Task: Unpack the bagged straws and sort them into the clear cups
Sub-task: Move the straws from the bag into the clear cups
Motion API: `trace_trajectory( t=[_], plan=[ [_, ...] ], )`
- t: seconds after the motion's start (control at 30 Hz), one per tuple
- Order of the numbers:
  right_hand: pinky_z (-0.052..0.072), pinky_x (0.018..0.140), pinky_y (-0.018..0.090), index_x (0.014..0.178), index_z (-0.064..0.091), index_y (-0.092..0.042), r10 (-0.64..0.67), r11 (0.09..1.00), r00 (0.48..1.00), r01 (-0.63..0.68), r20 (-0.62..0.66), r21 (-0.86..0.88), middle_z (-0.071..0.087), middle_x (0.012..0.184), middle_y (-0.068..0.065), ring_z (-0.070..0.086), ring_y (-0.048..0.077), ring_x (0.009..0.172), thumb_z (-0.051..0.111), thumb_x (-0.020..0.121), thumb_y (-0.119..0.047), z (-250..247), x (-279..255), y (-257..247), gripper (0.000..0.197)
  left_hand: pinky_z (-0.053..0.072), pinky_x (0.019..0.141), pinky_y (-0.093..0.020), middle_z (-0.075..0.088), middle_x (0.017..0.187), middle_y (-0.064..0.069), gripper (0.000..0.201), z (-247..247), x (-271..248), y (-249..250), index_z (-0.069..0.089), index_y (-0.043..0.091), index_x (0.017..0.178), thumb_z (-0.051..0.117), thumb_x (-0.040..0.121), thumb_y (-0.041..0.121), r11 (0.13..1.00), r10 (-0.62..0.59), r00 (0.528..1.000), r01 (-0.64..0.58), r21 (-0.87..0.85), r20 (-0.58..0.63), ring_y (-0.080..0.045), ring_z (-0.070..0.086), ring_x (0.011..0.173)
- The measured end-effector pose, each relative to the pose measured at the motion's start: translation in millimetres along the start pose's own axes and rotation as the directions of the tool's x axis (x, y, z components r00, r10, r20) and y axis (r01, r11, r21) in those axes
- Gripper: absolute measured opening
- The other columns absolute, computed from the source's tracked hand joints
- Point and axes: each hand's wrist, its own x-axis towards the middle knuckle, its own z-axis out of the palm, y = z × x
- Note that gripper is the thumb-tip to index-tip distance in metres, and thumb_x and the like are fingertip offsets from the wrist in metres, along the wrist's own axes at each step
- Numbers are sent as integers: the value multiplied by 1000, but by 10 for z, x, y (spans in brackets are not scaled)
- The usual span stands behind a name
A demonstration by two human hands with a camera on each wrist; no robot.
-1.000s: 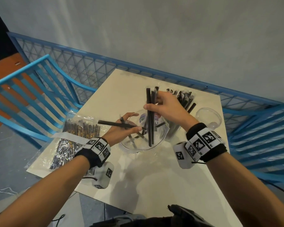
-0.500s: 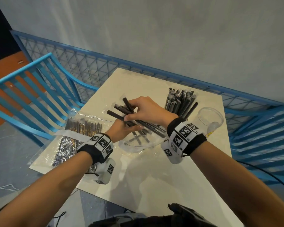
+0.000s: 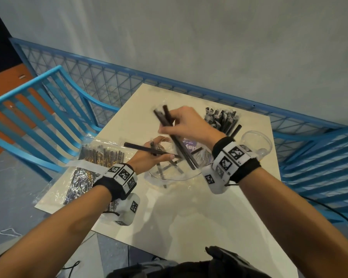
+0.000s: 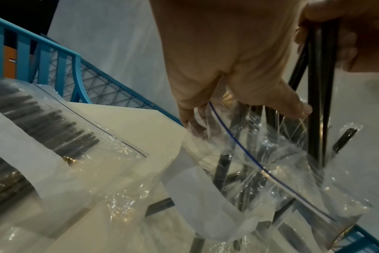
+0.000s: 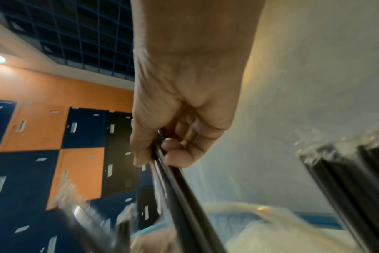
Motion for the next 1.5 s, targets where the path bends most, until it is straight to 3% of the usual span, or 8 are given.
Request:
trace_trajectory(
  t=[0.23, 0.53, 0.7, 0.93, 1.1, 1.27, 1.37, 1.5],
  plan=[
    [51, 54, 17, 92, 64, -5, 18, 999, 970, -11, -243, 30, 70, 83, 6, 63, 7, 56, 69, 87, -27, -607, -147, -100, 23, 51, 81, -24, 73, 90, 8, 47, -11, -1, -34, 51, 24, 128, 70, 86, 35, 1000, -19, 1000, 19, 11, 9, 2, 68, 85],
    [44, 41, 16, 70, 59, -9, 8, 1000, 642, -28, -766, -13, 60, 44, -8, 59, 9, 38, 67, 83, -30, -1454, -512, 13, 26, 46, 70, -3, 71, 86, -4, 47, 10, -6, -28, 52, 11, 128, 73, 85, 8, 994, -56, 998, 53, -94, -34, 10, 66, 70],
    [38, 44, 3, 87, 59, -6, 72, 985, 585, -167, -808, -33, 62, 64, 2, 58, -5, 43, 63, 91, -30, -1124, -500, 394, 25, 45, 67, -2, 62, 85, 0, 48, 20, -25, -6, 53, 8, 126, 73, 83, 0, 993, -56, 998, 51, -107, -38, 13, 63, 65],
    [49, 51, 8, 112, 58, -6, 278, 948, 689, -308, -670, 76, 68, 96, 12, 65, 9, 60, 62, 92, -31, -429, -473, 886, 32, 45, 68, -3, 60, 85, 0, 48, 4, -24, -44, 54, 11, 125, 74, 82, 3, 991, -70, 996, 64, -119, -47, 11, 63, 67],
    [60, 74, 34, 120, 59, -8, 430, 890, 731, -443, -530, 110, 69, 104, 14, 67, 15, 64, 66, 90, -26, -261, -429, 989, 35, 45, 67, -2, 60, 85, 0, 48, 11, -29, -33, 54, 12, 125, 74, 82, 3, 991, -73, 996, 66, -118, -48, 11, 63, 67],
    [59, 56, 22, 122, 51, -6, 541, 834, 736, -531, -408, 149, 71, 99, 13, 70, 15, 60, 77, 80, -25, -507, -446, 772, 52, 44, 67, -2, 60, 87, 0, 49, 5, -40, -6, 54, 13, 126, 75, 82, 5, 993, -69, 996, 63, -104, -54, -3, 63, 79],
    [60, 73, 34, 134, 39, -13, 426, 888, 764, -455, -485, 64, 62, 116, 16, 71, 23, 77, 75, 83, -23, -754, -513, 532, 64, 44, 67, -1, 61, 87, 0, 48, 10, -45, -1, 54, 12, 126, 74, 83, 4, 992, -70, 996, 63, -106, -59, 3, 63, 74],
    [37, 107, 41, 147, 33, -26, 83, 861, 908, -273, -410, -429, 44, 147, 9, 44, 27, 132, 60, 94, -25, -939, -501, 455, 59, 44, 66, -1, 61, 88, 0, 48, 25, -46, 9, 54, 12, 126, 73, 83, 5, 992, -70, 996, 64, -104, -56, -6, 61, 82]
  ],
)
